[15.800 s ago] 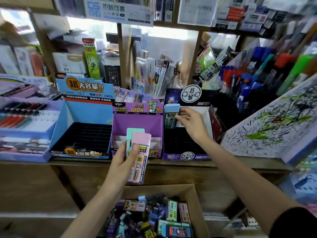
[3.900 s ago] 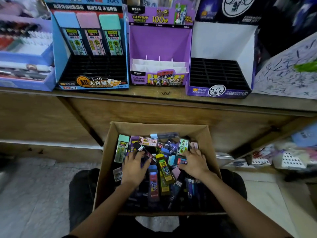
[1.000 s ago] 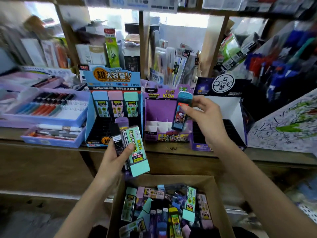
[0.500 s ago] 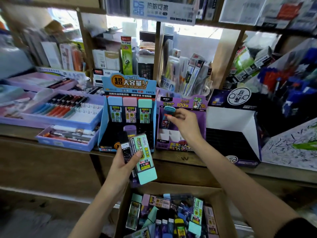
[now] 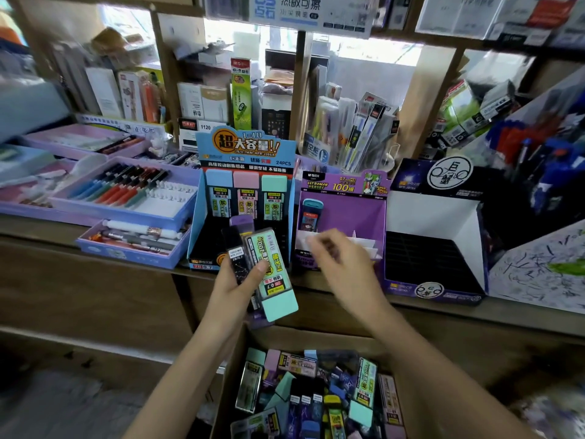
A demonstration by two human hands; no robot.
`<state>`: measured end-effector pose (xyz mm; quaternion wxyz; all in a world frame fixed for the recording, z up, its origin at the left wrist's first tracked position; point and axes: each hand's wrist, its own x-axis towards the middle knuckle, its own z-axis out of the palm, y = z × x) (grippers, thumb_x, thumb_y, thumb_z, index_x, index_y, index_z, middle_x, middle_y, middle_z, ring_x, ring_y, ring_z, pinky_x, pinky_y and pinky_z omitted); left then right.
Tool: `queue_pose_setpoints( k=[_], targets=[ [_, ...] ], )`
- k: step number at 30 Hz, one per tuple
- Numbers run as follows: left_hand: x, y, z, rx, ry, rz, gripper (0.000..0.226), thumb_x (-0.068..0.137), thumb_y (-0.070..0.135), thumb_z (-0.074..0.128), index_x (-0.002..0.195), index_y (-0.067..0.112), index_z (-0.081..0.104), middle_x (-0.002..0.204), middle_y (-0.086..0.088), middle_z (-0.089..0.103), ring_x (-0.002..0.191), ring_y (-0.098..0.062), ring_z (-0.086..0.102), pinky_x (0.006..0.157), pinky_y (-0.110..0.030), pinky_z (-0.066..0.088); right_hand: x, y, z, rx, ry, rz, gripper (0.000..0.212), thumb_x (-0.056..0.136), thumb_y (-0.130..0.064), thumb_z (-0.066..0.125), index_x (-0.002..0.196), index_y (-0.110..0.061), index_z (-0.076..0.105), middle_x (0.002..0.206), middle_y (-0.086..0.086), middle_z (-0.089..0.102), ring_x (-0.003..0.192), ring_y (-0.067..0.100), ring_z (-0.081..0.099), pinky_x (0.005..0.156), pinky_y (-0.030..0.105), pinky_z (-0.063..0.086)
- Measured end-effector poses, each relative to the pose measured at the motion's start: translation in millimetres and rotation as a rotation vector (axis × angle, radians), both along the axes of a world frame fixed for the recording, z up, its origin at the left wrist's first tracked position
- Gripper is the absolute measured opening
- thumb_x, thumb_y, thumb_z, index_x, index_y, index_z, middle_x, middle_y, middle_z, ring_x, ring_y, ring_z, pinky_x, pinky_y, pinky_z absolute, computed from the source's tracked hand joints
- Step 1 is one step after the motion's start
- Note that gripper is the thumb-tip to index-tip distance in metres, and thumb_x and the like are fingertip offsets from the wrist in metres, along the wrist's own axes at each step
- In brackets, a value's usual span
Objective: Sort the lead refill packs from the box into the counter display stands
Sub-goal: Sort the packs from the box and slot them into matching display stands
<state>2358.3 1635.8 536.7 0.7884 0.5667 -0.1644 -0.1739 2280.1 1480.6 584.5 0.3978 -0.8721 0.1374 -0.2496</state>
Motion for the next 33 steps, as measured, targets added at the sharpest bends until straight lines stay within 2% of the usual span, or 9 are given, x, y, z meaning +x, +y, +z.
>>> queue_pose_setpoints(
  k=[2, 4, 10, 14, 19, 22, 24, 27, 33],
  targets=[
    [0.5, -3.7, 1.5, -0.008, -0.026, 0.013, 0.039, 0.076, 0.03, 0.064, 0.112, 0.021, 0.055, 0.099, 0.007, 0.073, 0.09, -0.011, 0.069, 0.065, -0.021, 0.054, -12.3, 22.1, -9.4, 0.267, 0.196, 0.169, 0.031, 0.085, -0.055, 0.052, 0.101, -0.029, 0.058, 0.096, -0.015, 0.064, 0.088, -0.008, 0.058, 0.075, 0.011, 0.044],
    [0.5, -5.6, 2.3, -0.024, -0.02, 0.014, 0.038, 0.075, 0.03, 0.064, 0.111, 0.021, 0.056, 0.1, 0.004, 0.073, 0.092, -0.014, 0.069, 0.068, -0.022, 0.055, -15.9, 34.3, -20.0, 0.49, 0.283, 0.247, 0.02, 0.089, -0.036, 0.059, 0.104, -0.022, 0.06, 0.1, -0.008, 0.067, 0.088, -0.003, 0.063, 0.074, 0.015, 0.049],
    [2.9, 0.7, 7.1, -0.071, -0.024, 0.048, 0.048, 0.077, 0.026, 0.062, 0.121, 0.01, 0.052, 0.107, -0.003, 0.07, 0.095, -0.016, 0.068, 0.071, -0.024, 0.056, -8.5, 44.3, -22.4, 0.769, 0.156, 0.15, 0.015, 0.089, -0.014, 0.062, 0.102, -0.007, 0.064, 0.1, 0.01, 0.07, 0.09, 0.018, 0.068, 0.08, 0.031, 0.056],
    [10.1, 11.5, 12.0, -0.088, -0.049, 0.073, 0.04, 0.082, 0.023, 0.057, 0.119, 0.011, 0.051, 0.102, -0.005, 0.07, 0.089, -0.016, 0.068, 0.07, -0.029, 0.058, 1.1, 43.3, -11.6, 0.818, 0.081, 0.142, 0.012, 0.09, -0.01, 0.059, 0.102, -0.01, 0.063, 0.098, 0.005, 0.07, 0.09, 0.016, 0.067, 0.074, 0.028, 0.057],
    [25.5, 34.3, 9.5, -0.01, -0.074, 0.088, 0.019, 0.091, 0.014, 0.053, 0.11, 0.017, 0.053, 0.087, -0.001, 0.072, 0.078, -0.013, 0.069, 0.061, -0.025, 0.056, 17.8, 20.1, 33.4, 0.296, -0.002, 0.087, 0.02, 0.089, -0.015, 0.062, 0.088, -0.035, 0.061, 0.094, -0.012, 0.066, 0.086, 0.01, 0.064, 0.072, 0.027, 0.056],
    [32.6, 45.7, 8.4, 0.011, -0.08, 0.099, 0.014, 0.093, 0.011, 0.052, 0.106, 0.016, 0.054, 0.084, -0.003, 0.072, 0.073, -0.013, 0.068, 0.057, -0.022, 0.054, 40.9, 3.8, 67.5, 0.064, -0.121, 0.045, 0.017, 0.084, -0.016, 0.067, 0.101, -0.023, 0.067, 0.09, -0.011, 0.064, 0.082, 0.001, 0.059, 0.075, 0.017, 0.049],
    [35.1, 51.1, 7.1, 0.019, -0.066, 0.103, 0.013, 0.093, 0.009, 0.052, 0.104, 0.016, 0.055, 0.081, -0.003, 0.072, 0.07, -0.012, 0.069, 0.054, -0.022, 0.054, 60.5, -4.0, 85.7, -0.134, -0.149, 0.021, 0.022, 0.082, -0.018, 0.07, 0.103, -0.013, 0.067, 0.087, -0.007, 0.06, 0.074, -0.004, 0.053, 0.067, 0.009, 0.04],
    [34.9, 55.9, 4.8, 0.037, -0.048, 0.101, 0.013, 0.092, 0.006, 0.053, 0.102, 0.015, 0.055, 0.078, -0.003, 0.072, 0.066, -0.012, 0.069, 0.052, -0.022, 0.054, 89.7, -11.7, 101.0, -0.425, -0.04, 0.046, 0.02, 0.082, -0.02, 0.069, 0.098, -0.008, 0.065, 0.086, 0.003, 0.059, 0.075, 0.012, 0.05, 0.066, 0.026, 0.038],
    [30.3, 64.5, 3.3, 0.073, -0.074, 0.074, 0.014, 0.092, 0.002, 0.052, 0.102, 0.011, 0.055, 0.077, -0.004, 0.072, 0.063, -0.012, 0.067, 0.051, -0.02, 0.052, 122.2, -13.4, 94.8, -0.861, 0.206, 0.18, 0.024, 0.086, -0.025, 0.064, 0.102, -0.007, 0.06, 0.097, 0.013, 0.064, 0.092, 0.029, 0.058, 0.072, 0.037, 0.045]
  ],
)
